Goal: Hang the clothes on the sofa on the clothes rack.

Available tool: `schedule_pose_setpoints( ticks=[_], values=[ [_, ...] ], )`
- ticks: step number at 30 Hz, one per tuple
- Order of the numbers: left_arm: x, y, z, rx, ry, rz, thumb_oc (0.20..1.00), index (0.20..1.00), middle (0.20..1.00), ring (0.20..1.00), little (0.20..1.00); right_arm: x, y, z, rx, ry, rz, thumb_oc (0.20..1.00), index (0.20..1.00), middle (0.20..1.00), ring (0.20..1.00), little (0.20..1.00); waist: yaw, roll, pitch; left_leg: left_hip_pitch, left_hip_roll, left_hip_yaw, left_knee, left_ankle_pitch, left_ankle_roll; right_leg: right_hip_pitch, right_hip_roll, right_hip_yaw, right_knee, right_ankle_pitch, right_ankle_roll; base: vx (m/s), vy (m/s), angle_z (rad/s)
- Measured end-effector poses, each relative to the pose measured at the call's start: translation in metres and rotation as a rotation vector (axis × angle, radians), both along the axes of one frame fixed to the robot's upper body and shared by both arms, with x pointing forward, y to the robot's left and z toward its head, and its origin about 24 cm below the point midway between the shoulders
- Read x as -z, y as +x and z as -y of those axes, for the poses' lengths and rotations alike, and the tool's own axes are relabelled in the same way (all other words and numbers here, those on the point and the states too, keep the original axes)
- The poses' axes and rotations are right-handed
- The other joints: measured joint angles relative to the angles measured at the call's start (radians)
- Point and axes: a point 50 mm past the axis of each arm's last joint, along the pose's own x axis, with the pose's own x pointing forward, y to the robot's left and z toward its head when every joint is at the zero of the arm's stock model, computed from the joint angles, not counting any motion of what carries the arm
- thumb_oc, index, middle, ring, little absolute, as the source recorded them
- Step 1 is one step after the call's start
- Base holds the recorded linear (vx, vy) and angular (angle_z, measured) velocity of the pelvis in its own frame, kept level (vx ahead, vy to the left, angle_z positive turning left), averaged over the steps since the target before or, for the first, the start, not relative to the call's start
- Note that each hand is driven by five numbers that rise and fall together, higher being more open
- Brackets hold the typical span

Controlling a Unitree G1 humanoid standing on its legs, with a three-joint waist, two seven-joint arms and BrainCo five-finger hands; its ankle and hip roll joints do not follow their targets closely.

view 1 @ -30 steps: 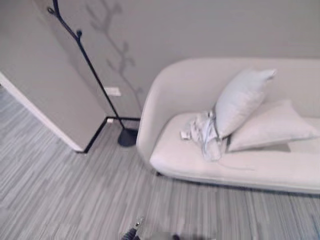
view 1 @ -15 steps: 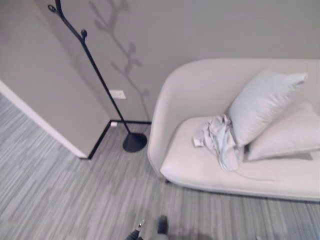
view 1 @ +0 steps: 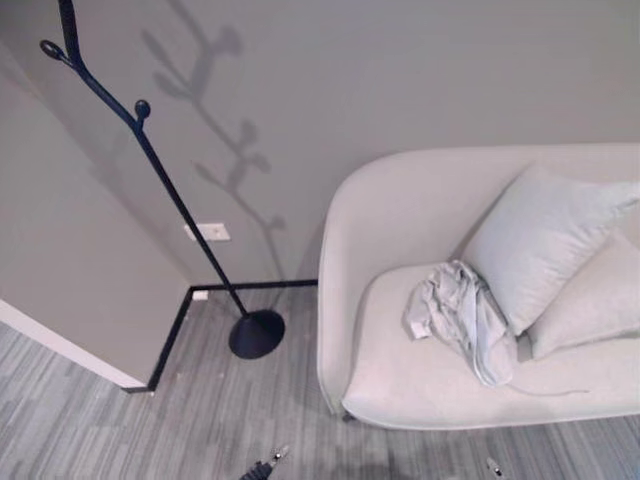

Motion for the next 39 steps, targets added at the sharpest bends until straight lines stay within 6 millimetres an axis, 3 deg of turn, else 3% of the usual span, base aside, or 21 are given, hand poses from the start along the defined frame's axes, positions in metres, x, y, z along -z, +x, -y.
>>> schedule_pose_setpoints(
  ticks=[3,5,7,10,11,12,14,15,16,17,18,19,20,22,25,26,28,30,32,35,39],
  values=[
    [0.0,0.005,0.006,0.018,-0.011,0.037,1.0,1.0,1.0,1.0,1.0,0.004,-0.027,-0.002,0.008,-0.007,-0.08,1.0,1.0,1.0,1.0,1.0,-0.019,-0.056,0.008,0.073,-0.025,-0.015,-0.004,-0.025,-0.02,0.012,-0.019,-0.021,-0.031,0.071,-0.04,0.15,-0.106,0.29],
    [0.0,0.009,0.011,0.036,-0.022,0.05,1.0,1.0,1.0,1.0,1.0,0.003,-0.03,0.001,-0.004,-0.018,-0.092,1.0,1.0,1.0,1.0,1.0,-0.021,-0.047,0.006,0.082,-0.004,-0.031,0.017,-0.043,-0.037,0.038,0.001,-0.039,-0.049,0.093,-0.082,0.21,-0.154,0.1],
    [0.001,0.013,0.023,0.033,-0.049,0.057,1.0,1.0,1.0,1.0,1.0,0.002,-0.026,0.006,-0.013,-0.04,-0.09,1.0,1.0,1.0,1.0,1.0,-0.016,-0.01,0.018,0.082,0.037,-0.036,0.074,-0.047,-0.044,0.114,0.046,-0.05,-0.146,0.093,-0.1,0.25,-0.2,0.09],
    [0.002,0.009,0.026,0.009,-0.058,0.049,1.0,1.0,1.0,1.0,1.0,0.001,-0.017,0.009,-0.114,-0.073,-0.069,1.0,1.0,1.0,1.0,1.0,-0.011,-0.013,0.018,0.072,0.059,-0.037,0.19,-0.049,-0.054,0.221,0.073,-0.05,-0.249,0.107,-0.12,0.03,-0.127,0.06],
    [0.002,0.011,0.028,0.006,-0.062,0.053,1.0,1.0,1.0,1.0,1.0,-0.001,-0.005,0.01,-0.191,-0.101,-0.033,1.0,1.0,1.0,1.0,1.0,-0.008,-0.017,0.013,0.031,0.062,-0.043,0.277,-0.041,-0.079,0.237,0.077,-0.051,-0.274,0.114,-0.127,-0.01,-0.192,0.02],
    [-0.001,0.02,0.02,-0.001,-0.034,0.089,1.0,1.0,1.0,1.0,1.0,-0.007,0.024,0.006,-0.32,-0.162,0.072,1.0,1.0,1.0,1.0,1.0,0.003,-0.043,0.01,-0.106,0.052,-0.067,0.484,-0.037,-0.109,0.24,0.064,-0.049,-0.317,0.115,-0.129,0.01,-0.123,0.0],
    [-0.005,0.026,0.012,-0.045,-0.007,0.142,1.0,1.0,1.0,1.0,1.0,-0.019,0.062,-0.003,-0.563,-0.275,0.185,1.0,1.0,1.0,1.0,1.0,0.012,-0.07,0.026,-0.227,0.044,-0.118,0.639,-0.043,-0.12,0.259,0.067,-0.054,-0.34,0.123,-0.136,0.09,-0.09,0.07],
    [-0.007,0.024,0.003,-0.097,0.007,0.159,1.0,1.0,1.0,1.0,1.0,-0.023,0.073,-0.013,-0.665,-0.305,0.226,1.0,1.0,1.0,1.0,1.0,0.022,-0.1,0.034,-0.269,0.031,-0.107,0.676,-0.04,-0.119,0.284,0.062,-0.054,-0.373,0.104,-0.109,0.16,0.008,-0.05],
    [-0.005,0.019,0.012,-0.186,-0.021,0.172,1.0,1.0,1.0,1.0,1.0,-0.033,0.092,-0.012,-0.754,-0.389,0.276,1.0,1.0,1.0,1.0,1.0,0.039,-0.043,0.043,-0.31,0.126,-0.11,0.574,-0.009,-0.119,0.249,0.096,-0.055,-0.196,-0.011,-0.13,0.21,0.076,-0.07],
    [-0.008,0.022,0.005,-0.199,-0.001,0.196,1.0,1.0,1.0,1.0,1.0,-0.039,0.102,-0.014,-0.779,-0.417,0.317,1.0,1.0,1.0,1.0,1.0,0.034,-0.082,0.052,-0.331,0.142,-0.12,0.498,0.009,-0.133,0.202,0.011,0.005,-0.027,-0.082,-0.161,0.21,0.1,0.04],
    [-0.008,0.021,-0.002,-0.201,0.019,0.179,1.0,1.0,1.0,1.0,1.0,-0.041,0.104,-0.013,-0.809,-0.447,0.31,1.0,1.0,1.0,1.0,1.0,0.027,-0.068,0.055,-0.316,0.192,-0.129,0.343,0.036,-0.127,0.221,0.042,0.009,-0.04,-0.097,-0.136,0.21,0.125,0.13],
    [-0.006,0.016,-0.001,-0.188,0.025,0.153,1.0,1.0,1.0,1.0,1.0,-0.042,0.106,-0.012,-0.876,-0.486,0.305,1.0,1.0,1.0,1.0,1.0,0.036,-0.067,0.05,-0.259,0.214,-0.113,0.084,0.086,-0.129,0.261,0.059,0.008,-0.101,-0.071,-0.124,0.2,0.144,0.12],
    [-0.006,0.018,0.005,-0.185,0.011,0.156,1.0,1.0,1.0,1.0,1.0,-0.044,0.11,-0.013,-0.899,-0.51,0.309,1.0,1.0,1.0,1.0,1.0,0.033,-0.061,0.048,-0.251,0.237,-0.115,-0.02,0.129,-0.129,0.276,0.074,0.005,-0.14,-0.056,-0.125,0.21,0.157,-0.09],
    [-0.007,0.024,0.007,-0.182,0.013,0.176,1.0,1.0,1.0,1.0,1.0,-0.043,0.11,-0.023,-0.999,-0.525,0.302,1.0,1.0,1.0,1.0,1.0,0.045,-0.062,0.051,-0.272,0.262,-0.14,-0.021,0.166,-0.136,0.321,0.093,0.031,-0.235,-0.005,-0.145,0.3,0.256,-0.26],
    [-0.005,0.015,0.009,-0.223,0.014,0.151,1.0,1.0,1.0,1.0,1.0,-0.036,0.096,-0.034,-1.125,-0.542,0.279,1.0,1.0,1.0,1.0,1.0,0.028,-0.047,0.041,-0.196,0.254,-0.05,-0.019,0.166,-0.135,0.423,0.084,0.043,-0.305,-0.001,-0.141,0.28,0.226,-0.22],
    [-0.005,0.015,0.011,-0.219,0.011,0.152,1.0,1.0,1.0,1.0,1.0,-0.034,0.091,-0.033,-1.132,-0.54,0.265,1.0,1.0,1.0,1.0,1.0,0.029,-0.044,0.039,-0.176,0.246,-0.053,-0.02,0.166,-0.135,0.443,0.074,0.046,-0.317,-0.003,-0.138,0.18,0.147,-0.12],
    [-0.005,0.019,0.015,-0.205,0.003,0.159,1.0,1.0,1.0,1.0,1.0,-0.031,0.084,-0.029,-1.131,-0.536,0.231,1.0,1.0,1.0,1.0,1.0,0.029,-0.029,0.029,-0.16,0.223,-0.046,-0.02,0.168,-0.133,0.456,0.051,0.052,-0.33,-0.005,-0.114,0.15,0.16,-0.09],
    [-0.004,0.017,0.021,-0.2,-0.012,0.152,1.0,1.0,1.0,1.0,1.0,-0.03,0.079,-0.021,-1.135,-0.547,0.21,1.0,1.0,1.0,1.0,1.0,0.031,-0.001,0.015,-0.134,0.209,-0.028,-0.018,0.209,-0.078,0.455,0.034,0.056,-0.328,-0.017,-0.07,0.14,0.169,-0.09],
    [-0.002,0.011,0.024,-0.194,-0.014,0.127,1.0,1.0,1.0,1.0,1.0,-0.029,0.076,-0.018,-1.17,-0.566,0.193,1.0,1.0,1.0,1.0,1.0,0.03,0.021,0.001,-0.119,0.195,-0.028,-0.014,0.195,-0.114,0.454,0.01,0.053,-0.31,-0.042,-0.029,0.05,0.074,0.02],
    [-0.003,0.013,0.013,-0.187,0.018,0.134,1.0,1.0,1.0,1.0,1.0,-0.029,0.081,-0.04,-1.2,-0.552,0.235,1.0,1.0,1.0,1.0,1.0,0.037,-0.039,0.021,-0.139,0.108,-0.019,-0.014,0.188,-0.104,0.412,-0.08,0.051,-0.271,-0.061,0.014,-0.03,0.055,0.06],
    [-0.004,0.015,0.009,-0.191,0.042,0.135,1.0,1.0,1.0,1.0,1.0,-0.031,0.095,-0.039,-1.215,-0.671,0.182,1.0,1.0,1.0,1.0,1.0,0.061,-0.043,0.038,-0.206,0.07,-0.03,-0.014,0.19,-0.09,0.358,-0.116,0.036,-0.288,-0.044,0.067,-0.08,0.027,0.11]
  ],
)
